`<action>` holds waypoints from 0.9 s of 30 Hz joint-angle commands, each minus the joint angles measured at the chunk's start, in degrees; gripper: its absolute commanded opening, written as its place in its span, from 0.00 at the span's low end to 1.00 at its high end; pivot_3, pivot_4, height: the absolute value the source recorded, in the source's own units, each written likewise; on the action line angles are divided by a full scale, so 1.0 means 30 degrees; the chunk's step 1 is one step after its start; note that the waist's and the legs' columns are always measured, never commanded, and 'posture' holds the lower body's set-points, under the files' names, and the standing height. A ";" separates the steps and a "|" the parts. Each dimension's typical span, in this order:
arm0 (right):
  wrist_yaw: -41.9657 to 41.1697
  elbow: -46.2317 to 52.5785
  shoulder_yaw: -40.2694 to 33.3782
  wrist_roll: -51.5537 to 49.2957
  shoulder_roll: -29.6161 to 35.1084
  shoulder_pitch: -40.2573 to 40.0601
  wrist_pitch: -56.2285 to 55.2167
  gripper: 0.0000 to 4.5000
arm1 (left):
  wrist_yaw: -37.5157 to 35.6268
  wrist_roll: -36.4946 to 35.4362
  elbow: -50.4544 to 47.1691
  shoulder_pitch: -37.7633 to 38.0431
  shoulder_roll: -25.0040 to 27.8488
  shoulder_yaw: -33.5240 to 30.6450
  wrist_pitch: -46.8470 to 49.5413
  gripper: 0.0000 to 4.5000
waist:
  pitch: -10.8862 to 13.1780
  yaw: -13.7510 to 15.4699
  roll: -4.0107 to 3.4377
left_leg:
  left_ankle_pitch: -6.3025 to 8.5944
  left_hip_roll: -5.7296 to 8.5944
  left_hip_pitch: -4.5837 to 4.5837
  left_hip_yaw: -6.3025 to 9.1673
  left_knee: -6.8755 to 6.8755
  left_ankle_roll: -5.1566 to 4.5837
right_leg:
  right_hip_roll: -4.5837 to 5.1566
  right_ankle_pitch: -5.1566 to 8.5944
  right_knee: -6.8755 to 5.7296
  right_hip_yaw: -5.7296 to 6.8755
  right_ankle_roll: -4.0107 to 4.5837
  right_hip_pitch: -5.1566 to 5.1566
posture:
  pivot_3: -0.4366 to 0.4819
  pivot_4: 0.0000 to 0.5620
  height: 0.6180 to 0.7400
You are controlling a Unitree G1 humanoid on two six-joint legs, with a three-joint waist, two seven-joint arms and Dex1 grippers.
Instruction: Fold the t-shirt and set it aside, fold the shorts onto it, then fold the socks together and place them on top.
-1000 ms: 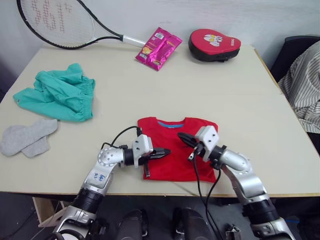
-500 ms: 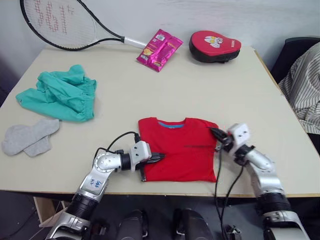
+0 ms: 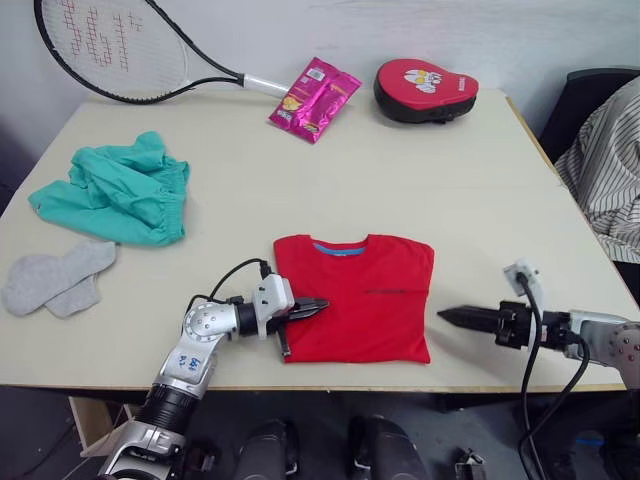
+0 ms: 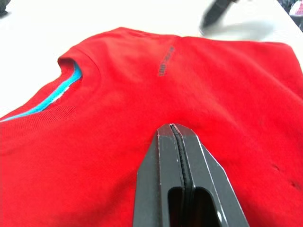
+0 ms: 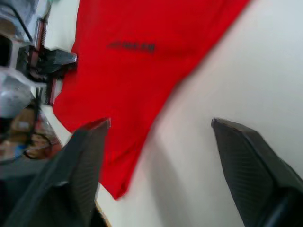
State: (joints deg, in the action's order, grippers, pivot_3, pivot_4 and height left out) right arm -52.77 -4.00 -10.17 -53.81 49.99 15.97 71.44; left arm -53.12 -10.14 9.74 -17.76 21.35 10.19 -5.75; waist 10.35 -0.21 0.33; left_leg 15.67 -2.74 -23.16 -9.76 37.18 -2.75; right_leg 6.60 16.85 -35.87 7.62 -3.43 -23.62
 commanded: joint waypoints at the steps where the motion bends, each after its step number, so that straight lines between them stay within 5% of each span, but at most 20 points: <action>1: 0.0609 -0.0362 0.1181 -0.0075 -0.1113 0.1003 0.1982 0.99 | -0.0366 -0.0405 -0.0208 -0.0112 0.0063 -0.0195 -0.0186 0.00 | -0.0009 -0.0012 0.0014 | 0.0000 0.0000 -0.0001 0.0000 -0.0001 0.0001 | -0.0001 0.0000 0.0003 0.0001 0.0000 0.0000 | 0.48 0.27 1.00; 7: 0.1541 -0.1251 0.2618 0.0944 -0.3307 0.3050 0.3004 0.99 | -0.0809 -0.0547 -0.0339 -0.0008 0.0303 -0.0301 0.0031 0.00 | -0.0030 -0.0196 0.0052 | 0.0004 -0.0011 0.0001 -0.0012 -0.0003 0.0011 | -0.0016 0.0000 0.0001 -0.0002 0.0000 -0.0002 | 0.48 0.27 1.00; 10: 0.1999 -0.1483 0.2920 0.1315 -0.4366 0.3635 0.3160 0.87 | -0.0966 -0.0622 -0.0388 0.0026 0.0455 -0.0397 0.0105 0.00 | -0.0039 -0.0389 0.0066 | 0.0003 -0.0015 0.0002 -0.0009 -0.0012 0.0016 | -0.0016 0.0001 0.0000 0.0001 0.0002 -0.0001 | 0.48 0.27 1.00; 21: 0.3662 -0.1583 0.1774 0.2339 -0.6149 0.3887 0.3451 0.02 | -0.1211 -0.1422 -0.0889 -0.0082 0.0637 -0.0888 0.0783 0.00 | -0.0152 -0.0542 0.0251 | 0.0003 -0.0028 0.0013 -0.0013 -0.0021 0.0043 | -0.0022 0.0003 -0.0007 -0.0001 0.0006 -0.0003 | 0.48 0.27 1.00; 24: 0.3548 -0.0631 0.0723 0.1937 -0.5095 0.3420 0.4146 0.01 | -0.2135 -0.2870 -0.2003 0.0050 0.0991 -0.1276 0.1665 0.00 | -0.0158 -0.0430 0.0260 | 0.0058 -0.0019 0.0007 -0.0008 -0.0016 0.0126 | -0.0009 -0.0007 0.0008 -0.0008 0.0015 0.0004 | 0.48 0.27 1.00; 27: 0.3340 -0.0352 -0.0486 0.1682 -0.3769 0.3195 0.4579 0.00 | -0.2710 -0.4692 -0.3702 0.0157 0.1546 -0.1949 0.3590 0.12 | -0.0110 -0.0149 0.0179 | 0.0067 -0.0006 -0.0033 0.0012 -0.0028 0.0121 | 0.0001 -0.0006 0.0048 0.0002 0.0014 -0.0014 | 0.48 0.27 1.00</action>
State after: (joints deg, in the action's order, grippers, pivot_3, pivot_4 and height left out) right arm -43.12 -4.88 -8.74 -49.13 35.91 26.87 83.94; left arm -60.07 -20.19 2.79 -17.44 25.19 6.34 2.39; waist 10.02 -0.66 0.87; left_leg 15.88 -2.73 -23.30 -9.72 37.10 -2.40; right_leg 6.61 16.83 -35.67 7.63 -3.39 -23.67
